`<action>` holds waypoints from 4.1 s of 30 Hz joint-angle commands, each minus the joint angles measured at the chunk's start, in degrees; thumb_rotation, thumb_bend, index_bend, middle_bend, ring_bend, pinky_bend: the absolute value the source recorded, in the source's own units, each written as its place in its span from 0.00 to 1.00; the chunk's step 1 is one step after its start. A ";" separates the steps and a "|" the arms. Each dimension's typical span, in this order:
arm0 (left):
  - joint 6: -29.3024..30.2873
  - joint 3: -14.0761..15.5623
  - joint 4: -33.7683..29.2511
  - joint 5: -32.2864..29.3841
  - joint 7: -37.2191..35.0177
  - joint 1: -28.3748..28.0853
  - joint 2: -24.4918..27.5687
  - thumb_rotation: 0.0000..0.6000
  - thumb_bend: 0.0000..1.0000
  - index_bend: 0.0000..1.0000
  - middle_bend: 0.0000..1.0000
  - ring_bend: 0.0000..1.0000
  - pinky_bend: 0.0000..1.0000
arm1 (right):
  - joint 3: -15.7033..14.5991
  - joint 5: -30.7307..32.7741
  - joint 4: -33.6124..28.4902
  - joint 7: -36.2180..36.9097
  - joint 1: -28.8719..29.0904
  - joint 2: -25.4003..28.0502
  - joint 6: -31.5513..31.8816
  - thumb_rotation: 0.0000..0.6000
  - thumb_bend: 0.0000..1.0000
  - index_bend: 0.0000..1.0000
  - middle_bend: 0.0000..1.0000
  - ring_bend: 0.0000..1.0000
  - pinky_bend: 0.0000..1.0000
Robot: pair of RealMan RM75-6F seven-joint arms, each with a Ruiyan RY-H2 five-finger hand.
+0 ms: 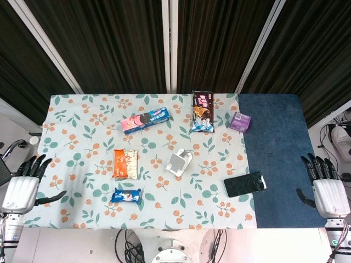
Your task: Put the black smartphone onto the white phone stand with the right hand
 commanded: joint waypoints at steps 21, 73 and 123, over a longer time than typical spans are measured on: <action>-0.69 0.24 0.78 0.08 -2.33 -0.27 -0.26 0.27 0.00 0.11 0.05 0.05 0.14 | -2.20 2.43 -8.78 -9.95 2.67 4.86 -8.89 1.00 0.16 0.00 0.00 0.00 0.00; -2.65 1.40 1.65 -0.56 -5.39 -0.13 -0.55 0.27 0.00 0.11 0.05 0.05 0.14 | -3.45 19.65 -2.63 -18.80 24.63 -6.51 -33.31 1.00 0.02 0.08 0.00 0.00 0.00; -3.22 1.59 1.51 -0.87 -5.38 0.00 -0.22 0.27 0.00 0.11 0.05 0.05 0.14 | -3.80 18.27 -0.43 -16.27 24.12 -9.23 -30.55 1.00 0.18 0.54 0.11 0.00 0.00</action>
